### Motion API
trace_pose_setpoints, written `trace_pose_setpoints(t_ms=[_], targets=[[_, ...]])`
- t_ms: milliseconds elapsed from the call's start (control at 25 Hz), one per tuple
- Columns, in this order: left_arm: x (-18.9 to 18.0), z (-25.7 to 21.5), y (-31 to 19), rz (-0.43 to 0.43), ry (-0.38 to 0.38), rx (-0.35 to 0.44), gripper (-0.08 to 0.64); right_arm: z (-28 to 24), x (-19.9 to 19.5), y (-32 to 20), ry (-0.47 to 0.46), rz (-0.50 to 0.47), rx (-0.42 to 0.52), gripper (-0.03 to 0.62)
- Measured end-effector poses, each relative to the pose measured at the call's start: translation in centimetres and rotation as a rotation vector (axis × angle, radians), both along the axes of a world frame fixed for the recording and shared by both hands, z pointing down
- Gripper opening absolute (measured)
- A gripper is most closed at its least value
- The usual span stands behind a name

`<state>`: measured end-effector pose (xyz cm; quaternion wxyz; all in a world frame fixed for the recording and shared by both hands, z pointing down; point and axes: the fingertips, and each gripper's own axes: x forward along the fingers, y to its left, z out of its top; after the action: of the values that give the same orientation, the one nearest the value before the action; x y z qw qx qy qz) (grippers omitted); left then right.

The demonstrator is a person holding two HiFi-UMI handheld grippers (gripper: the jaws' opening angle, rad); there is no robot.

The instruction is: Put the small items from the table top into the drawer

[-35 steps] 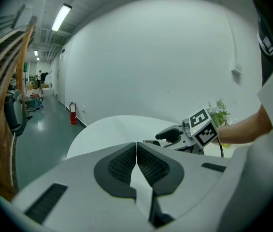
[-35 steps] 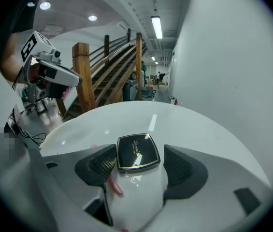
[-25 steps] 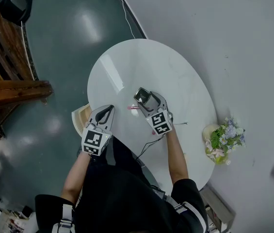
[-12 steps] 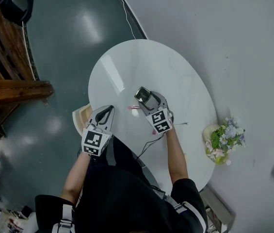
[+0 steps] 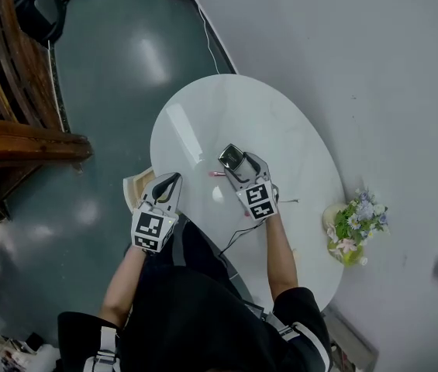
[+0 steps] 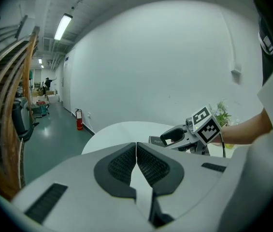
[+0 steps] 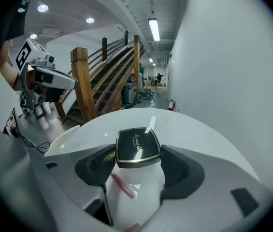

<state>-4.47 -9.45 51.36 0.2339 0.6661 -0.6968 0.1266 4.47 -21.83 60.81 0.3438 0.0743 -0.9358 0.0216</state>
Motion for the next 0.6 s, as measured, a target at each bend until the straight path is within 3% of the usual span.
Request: trace_pose_setpoints(t_ms=[280, 600], targets=[[0.4, -3.7, 2.8, -0.037, -0.045, 0.039, 0.021, -5.3, 0.2, 2.7, -0.086, 0.023, 0.011, 0.296], [-0.1, -6.0, 7.6, -0.108, -0.063, 0.056, 0.021, -10.7, -0.9, 8.1, -0.168, -0.023, 0.031, 0.296]])
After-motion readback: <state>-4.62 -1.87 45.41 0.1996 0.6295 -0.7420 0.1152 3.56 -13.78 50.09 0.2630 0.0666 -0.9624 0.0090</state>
